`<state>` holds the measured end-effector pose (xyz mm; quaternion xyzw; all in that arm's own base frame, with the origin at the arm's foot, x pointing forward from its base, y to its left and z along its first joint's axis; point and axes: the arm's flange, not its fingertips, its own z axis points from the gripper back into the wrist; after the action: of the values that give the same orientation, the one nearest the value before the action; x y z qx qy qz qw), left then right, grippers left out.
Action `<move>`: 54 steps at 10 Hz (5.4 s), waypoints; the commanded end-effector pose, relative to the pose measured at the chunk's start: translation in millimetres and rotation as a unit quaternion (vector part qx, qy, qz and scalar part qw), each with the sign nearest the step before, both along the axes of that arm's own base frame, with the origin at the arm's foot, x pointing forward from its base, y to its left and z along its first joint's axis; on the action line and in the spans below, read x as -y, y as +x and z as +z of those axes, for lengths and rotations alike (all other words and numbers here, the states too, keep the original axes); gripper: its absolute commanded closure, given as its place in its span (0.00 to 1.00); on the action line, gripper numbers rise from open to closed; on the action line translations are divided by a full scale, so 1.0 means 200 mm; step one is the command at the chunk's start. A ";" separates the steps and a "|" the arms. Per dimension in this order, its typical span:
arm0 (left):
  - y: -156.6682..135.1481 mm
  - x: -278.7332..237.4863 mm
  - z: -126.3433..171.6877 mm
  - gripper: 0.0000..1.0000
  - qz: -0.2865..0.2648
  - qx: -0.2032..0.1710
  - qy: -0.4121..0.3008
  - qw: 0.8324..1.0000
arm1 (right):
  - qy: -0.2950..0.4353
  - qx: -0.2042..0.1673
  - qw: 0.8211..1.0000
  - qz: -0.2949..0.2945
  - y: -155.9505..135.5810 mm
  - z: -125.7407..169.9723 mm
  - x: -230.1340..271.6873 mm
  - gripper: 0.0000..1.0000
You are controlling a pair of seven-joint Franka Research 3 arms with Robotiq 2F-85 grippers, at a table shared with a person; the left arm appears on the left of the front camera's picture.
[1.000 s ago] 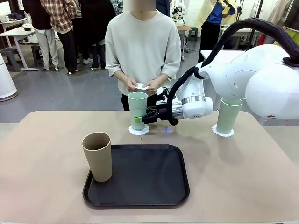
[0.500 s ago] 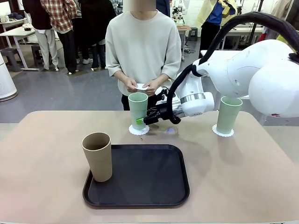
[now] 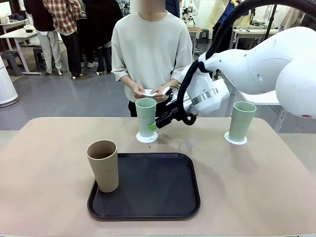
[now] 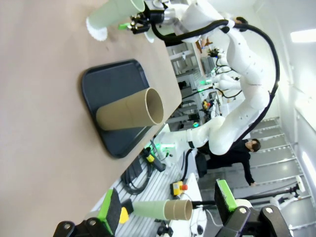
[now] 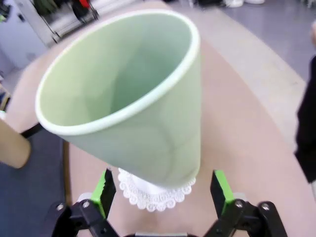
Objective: Place coasters on the table and set cups on them.
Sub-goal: Take one Reusable plastic cup from the Flat Tray and place it on a coaster set by the human.
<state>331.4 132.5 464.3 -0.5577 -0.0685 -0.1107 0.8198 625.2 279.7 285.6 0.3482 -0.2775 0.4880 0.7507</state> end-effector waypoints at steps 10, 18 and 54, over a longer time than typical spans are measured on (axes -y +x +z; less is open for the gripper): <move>-0.01 -0.01 0.01 0.00 0.000 0.004 -0.006 1.000 | -0.401 -0.026 0.869 -0.287 -0.52 0.96 0.15 0.00; -0.01 -0.01 0.01 0.00 0.000 0.004 -0.006 1.000 | -0.421 -0.239 0.833 -0.268 -0.74 0.88 0.26 0.00; -0.01 -0.01 0.01 0.00 0.000 0.004 -0.006 1.000 | 0.198 -0.620 0.717 -0.251 -1.14 0.82 1.98 0.00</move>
<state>331.6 132.6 464.5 -0.5576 -0.0684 -0.1108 0.8198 397.9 -114.7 448.4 0.6206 0.0833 -0.1083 0.7721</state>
